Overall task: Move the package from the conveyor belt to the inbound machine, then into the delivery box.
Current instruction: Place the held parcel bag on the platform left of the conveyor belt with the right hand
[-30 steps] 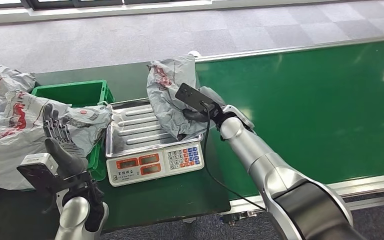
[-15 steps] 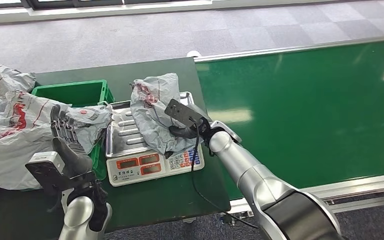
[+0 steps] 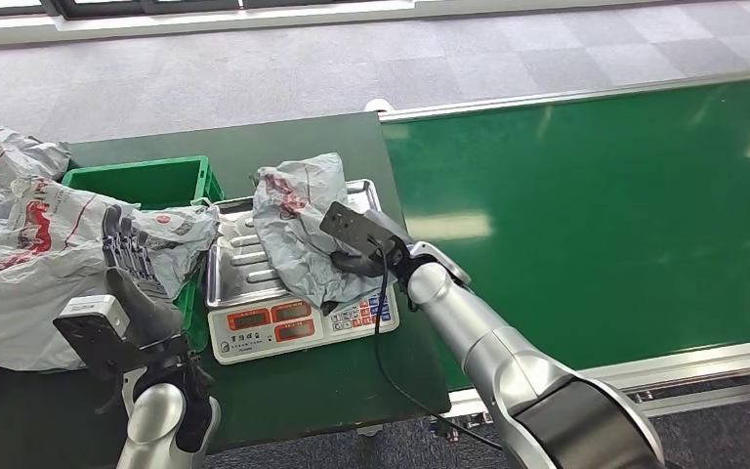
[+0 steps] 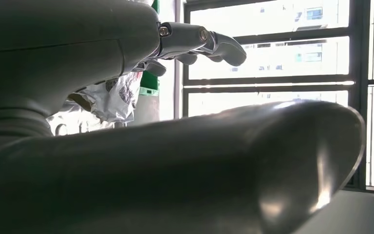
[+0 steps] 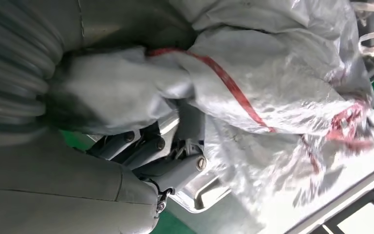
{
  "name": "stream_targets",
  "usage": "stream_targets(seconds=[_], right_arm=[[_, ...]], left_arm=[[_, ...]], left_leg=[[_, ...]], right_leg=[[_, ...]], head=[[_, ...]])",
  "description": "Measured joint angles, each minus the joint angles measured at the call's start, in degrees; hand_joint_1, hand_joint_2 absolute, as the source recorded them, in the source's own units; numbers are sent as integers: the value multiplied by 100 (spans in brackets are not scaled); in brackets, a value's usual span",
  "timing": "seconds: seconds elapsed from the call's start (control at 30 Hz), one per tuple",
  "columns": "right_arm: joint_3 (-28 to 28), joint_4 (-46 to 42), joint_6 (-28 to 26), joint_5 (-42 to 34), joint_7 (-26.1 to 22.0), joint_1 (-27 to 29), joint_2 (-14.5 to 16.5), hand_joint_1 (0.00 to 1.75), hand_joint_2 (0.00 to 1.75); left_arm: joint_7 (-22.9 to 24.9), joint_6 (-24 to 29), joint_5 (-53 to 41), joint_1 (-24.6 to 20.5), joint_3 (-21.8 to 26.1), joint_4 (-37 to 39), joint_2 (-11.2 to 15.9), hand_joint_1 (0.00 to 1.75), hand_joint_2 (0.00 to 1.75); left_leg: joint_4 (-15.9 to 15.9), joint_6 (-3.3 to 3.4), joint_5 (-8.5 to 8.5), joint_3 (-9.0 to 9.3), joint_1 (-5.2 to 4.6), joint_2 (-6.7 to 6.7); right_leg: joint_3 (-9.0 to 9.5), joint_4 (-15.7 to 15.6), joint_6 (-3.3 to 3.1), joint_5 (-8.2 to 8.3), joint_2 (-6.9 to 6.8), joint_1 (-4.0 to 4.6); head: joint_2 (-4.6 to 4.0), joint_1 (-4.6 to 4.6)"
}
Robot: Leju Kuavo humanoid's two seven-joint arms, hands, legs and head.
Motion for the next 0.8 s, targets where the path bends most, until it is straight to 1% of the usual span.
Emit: stream_targets(seconds=[0.03,0.13,0.8], right_arm=[[0,7,-18,2,56,2,0,0,0],[0,36,-24,-55,157,15,-8,0,0],[-37,49,-41,-134,65,47,-115,0,0]], left_arm=[[15,-1,0,-14,0,0,0,0,0],[59,-1,0,-71,0,1,0,0,0],[14,-1,-8,-169,0,29,0,0,0]], left_leg=[[0,0,0,0,0,0],[0,0,0,0,0,0],[1,0,0,0,0,1]], right_leg=[[0,0,0,0,0,0],[0,0,-1,1,0,0],[0,0,-3,3,1,0]], head=[[0,0],[0,0],[0,0]])
